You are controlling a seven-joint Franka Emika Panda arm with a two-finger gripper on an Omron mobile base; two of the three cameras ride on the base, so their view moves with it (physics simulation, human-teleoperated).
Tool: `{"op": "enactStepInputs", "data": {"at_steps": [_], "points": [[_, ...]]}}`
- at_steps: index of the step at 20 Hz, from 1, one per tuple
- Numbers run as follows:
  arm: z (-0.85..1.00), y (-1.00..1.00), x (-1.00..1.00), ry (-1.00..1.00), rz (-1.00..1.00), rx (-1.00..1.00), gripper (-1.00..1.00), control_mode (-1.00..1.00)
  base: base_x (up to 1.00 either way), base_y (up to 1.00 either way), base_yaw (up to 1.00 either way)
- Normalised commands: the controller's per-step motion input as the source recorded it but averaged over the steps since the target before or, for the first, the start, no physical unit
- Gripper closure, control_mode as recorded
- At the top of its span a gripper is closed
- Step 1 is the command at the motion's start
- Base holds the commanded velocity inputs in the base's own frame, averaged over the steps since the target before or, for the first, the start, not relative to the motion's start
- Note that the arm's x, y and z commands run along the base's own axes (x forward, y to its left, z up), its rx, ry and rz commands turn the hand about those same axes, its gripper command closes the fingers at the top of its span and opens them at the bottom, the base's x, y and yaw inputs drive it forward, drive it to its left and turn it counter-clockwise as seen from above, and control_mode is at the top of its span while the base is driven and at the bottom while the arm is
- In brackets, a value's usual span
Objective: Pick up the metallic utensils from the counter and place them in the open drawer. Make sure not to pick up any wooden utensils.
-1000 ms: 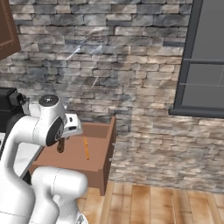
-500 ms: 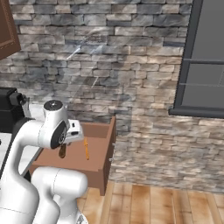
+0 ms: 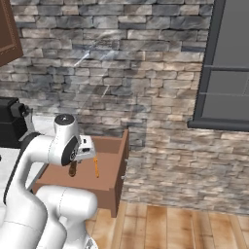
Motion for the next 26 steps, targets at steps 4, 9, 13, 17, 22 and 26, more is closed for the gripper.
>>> {"op": "enactStepInputs", "data": {"at_steps": [4, 9, 13, 17, 22, 26], "points": [[-0.06, 0.00, 0.33, 0.05, 0.00, 0.00, 1.00, -1.00, 0.00, 0.00, 0.00], [-0.15, 0.00, 0.33, 0.03, 0.00, 0.00, 1.00, -1.00, 0.00, 0.00, 0.00], [-0.22, 0.00, 0.32, 0.03, 0.00, 0.00, 1.00, -1.00, 0.00, 0.00, 0.00], [-0.26, 0.00, 0.25, 0.04, 0.00, 0.00, 1.00, -1.00, 0.00, 0.00, 0.00], [-0.25, 0.00, 0.25, 0.04, 0.00, 0.00, 1.00, -1.00, 0.00, 0.00, 0.00], [-0.24, 0.00, 0.20, 0.03, 0.00, 0.00, 1.00, -1.00, 0.00, 0.00, 0.00]]}}
